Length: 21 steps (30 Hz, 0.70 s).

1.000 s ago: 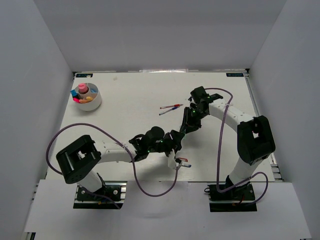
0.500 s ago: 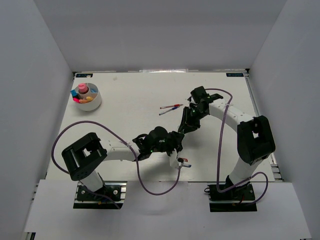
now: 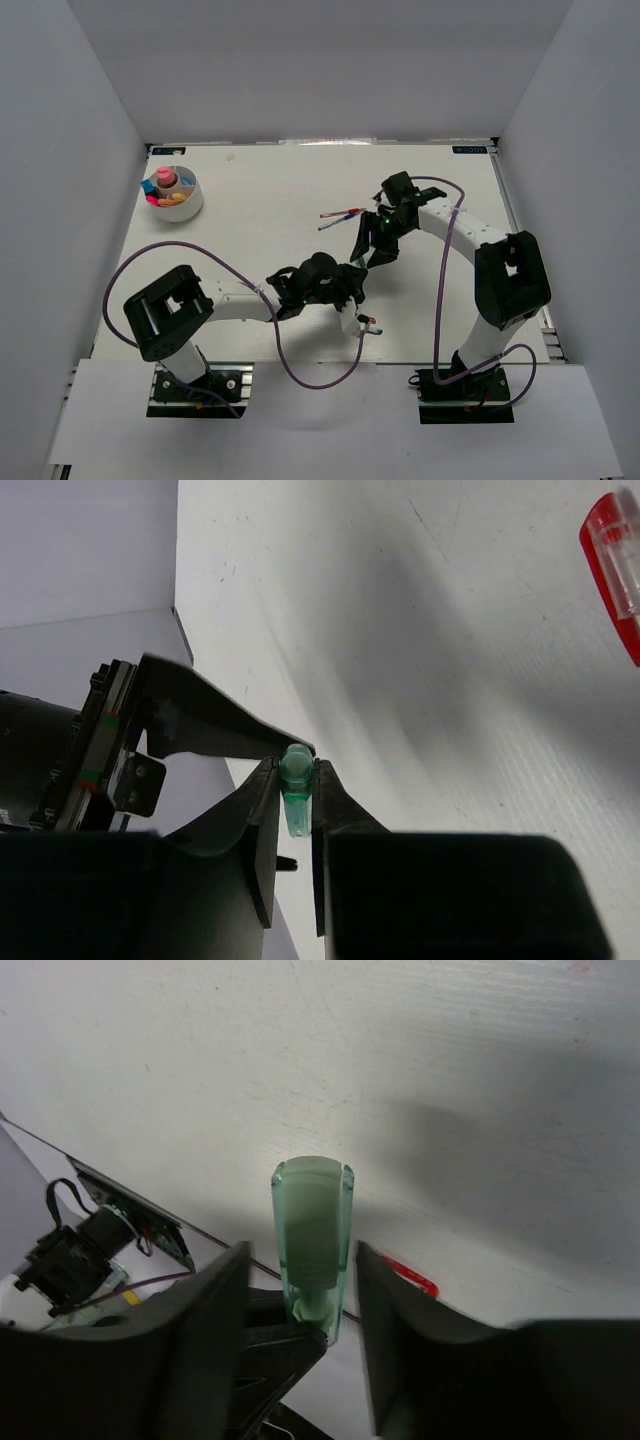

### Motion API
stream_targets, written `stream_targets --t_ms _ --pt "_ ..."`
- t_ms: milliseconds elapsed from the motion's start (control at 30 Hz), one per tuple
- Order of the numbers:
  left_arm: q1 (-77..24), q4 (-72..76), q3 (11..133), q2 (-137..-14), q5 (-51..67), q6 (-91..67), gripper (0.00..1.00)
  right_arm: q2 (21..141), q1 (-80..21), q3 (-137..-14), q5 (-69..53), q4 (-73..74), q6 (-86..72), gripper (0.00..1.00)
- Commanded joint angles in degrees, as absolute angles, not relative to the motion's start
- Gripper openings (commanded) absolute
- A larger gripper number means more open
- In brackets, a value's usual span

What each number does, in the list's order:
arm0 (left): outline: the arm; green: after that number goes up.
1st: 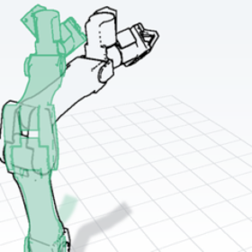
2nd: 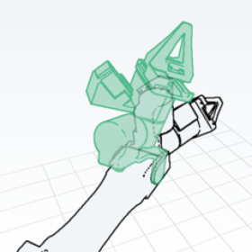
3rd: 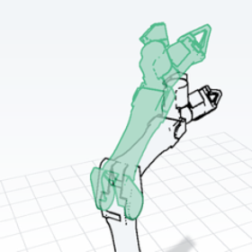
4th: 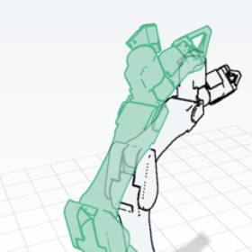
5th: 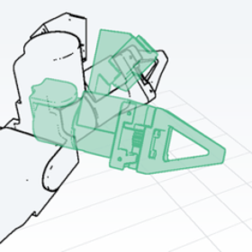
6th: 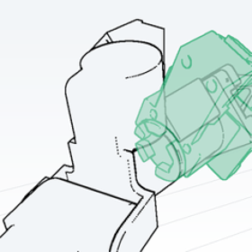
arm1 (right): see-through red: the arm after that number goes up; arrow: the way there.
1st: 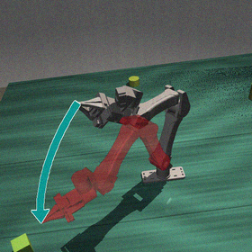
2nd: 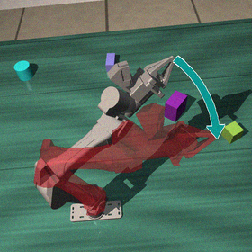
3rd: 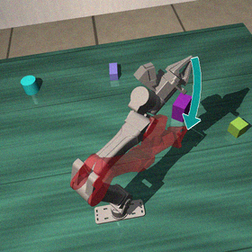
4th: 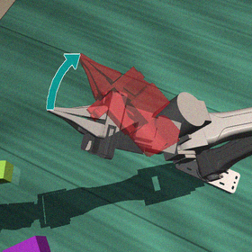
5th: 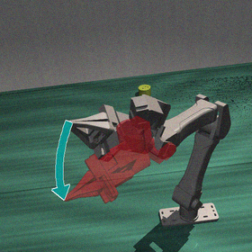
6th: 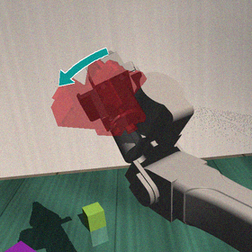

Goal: Sort the stationery into containers
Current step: Pass the stationery from the right arm to the left, then place the stationery into the container

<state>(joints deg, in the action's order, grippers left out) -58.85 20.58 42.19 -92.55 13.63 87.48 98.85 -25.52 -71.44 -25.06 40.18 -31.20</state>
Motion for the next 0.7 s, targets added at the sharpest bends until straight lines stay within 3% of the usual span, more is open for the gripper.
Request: stream_targets --t_ms 0,33,233,433,667 --pt "-59.59 19.78 44.38 -88.87 12.22 82.63 0.00 96.77 -25.14 -71.28 -24.71 39.29 -30.85 0.60" --pt "-59.59 17.60 44.82 -87.90 12.13 79.22 0.00 96.85 -24.96 -71.71 -23.57 39.64 -30.33 0.76" --pt "-58.71 6.17 54.03 -83.06 7.22 54.93 0.00 100.28 -18.30 -79.97 -18.54 43.68 -23.21 0.86" --pt "-47.06 -3.25 67.76 -86.47 -7.81 31.94 0.00 101.42 -12.76 -82.27 -25.74 44.21 -18.29 0.85" --pt "-22.00 -10.02 83.66 -96.06 -5.45 18.90 0.00 102.04 -11.25 -82.35 -29.44 43.59 -16.96 0.84"
